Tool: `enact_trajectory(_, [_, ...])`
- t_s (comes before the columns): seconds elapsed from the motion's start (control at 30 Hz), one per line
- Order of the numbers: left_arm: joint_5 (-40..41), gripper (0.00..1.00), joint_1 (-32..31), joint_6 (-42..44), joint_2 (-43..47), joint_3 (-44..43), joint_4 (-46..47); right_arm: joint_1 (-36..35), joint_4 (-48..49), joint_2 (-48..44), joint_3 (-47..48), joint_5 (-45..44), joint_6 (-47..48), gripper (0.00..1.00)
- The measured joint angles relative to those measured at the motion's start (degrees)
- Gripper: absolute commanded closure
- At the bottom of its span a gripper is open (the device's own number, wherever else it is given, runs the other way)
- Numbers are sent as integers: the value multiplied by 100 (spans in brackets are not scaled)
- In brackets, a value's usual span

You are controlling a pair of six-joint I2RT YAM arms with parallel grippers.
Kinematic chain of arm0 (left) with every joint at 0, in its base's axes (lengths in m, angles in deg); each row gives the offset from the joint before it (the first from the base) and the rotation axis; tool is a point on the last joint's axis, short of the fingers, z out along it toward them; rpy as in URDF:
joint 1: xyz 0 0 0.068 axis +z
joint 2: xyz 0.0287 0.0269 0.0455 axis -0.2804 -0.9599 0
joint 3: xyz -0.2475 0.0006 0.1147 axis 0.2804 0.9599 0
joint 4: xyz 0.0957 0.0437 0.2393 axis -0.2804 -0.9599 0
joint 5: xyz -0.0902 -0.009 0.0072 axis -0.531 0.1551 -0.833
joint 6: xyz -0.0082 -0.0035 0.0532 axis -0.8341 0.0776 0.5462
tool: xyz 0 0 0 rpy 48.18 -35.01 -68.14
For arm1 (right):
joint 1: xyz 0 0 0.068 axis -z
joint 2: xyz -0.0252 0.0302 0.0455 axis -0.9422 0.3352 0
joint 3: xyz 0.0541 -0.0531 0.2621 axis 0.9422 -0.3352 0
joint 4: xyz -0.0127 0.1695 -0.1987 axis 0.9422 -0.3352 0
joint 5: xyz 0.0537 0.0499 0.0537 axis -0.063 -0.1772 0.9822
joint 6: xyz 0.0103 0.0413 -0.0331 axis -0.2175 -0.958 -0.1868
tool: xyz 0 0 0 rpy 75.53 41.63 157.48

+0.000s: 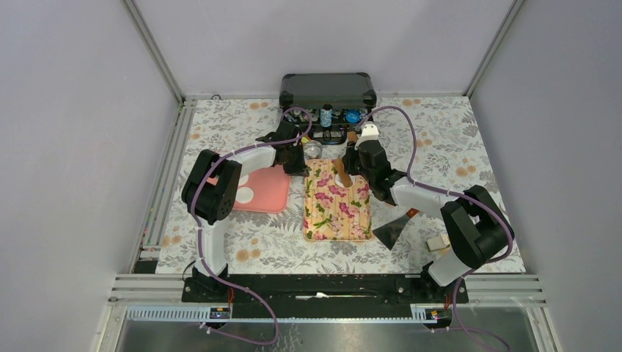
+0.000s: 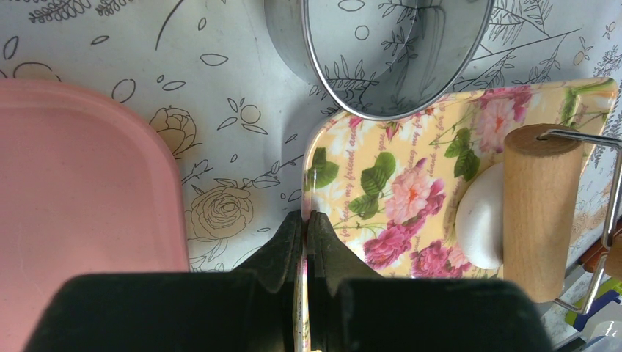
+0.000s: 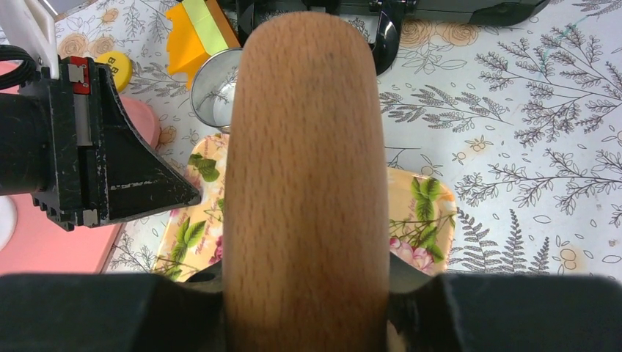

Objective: Roll out the dumpling wrappers from the dough
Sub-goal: Flatten out the dough on the work surface.

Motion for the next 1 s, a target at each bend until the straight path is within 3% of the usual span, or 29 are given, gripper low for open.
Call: enact_trajectory(1.0, [-61, 100, 48, -2, 0, 2, 9, 2, 920, 289, -398, 492, -507, 100])
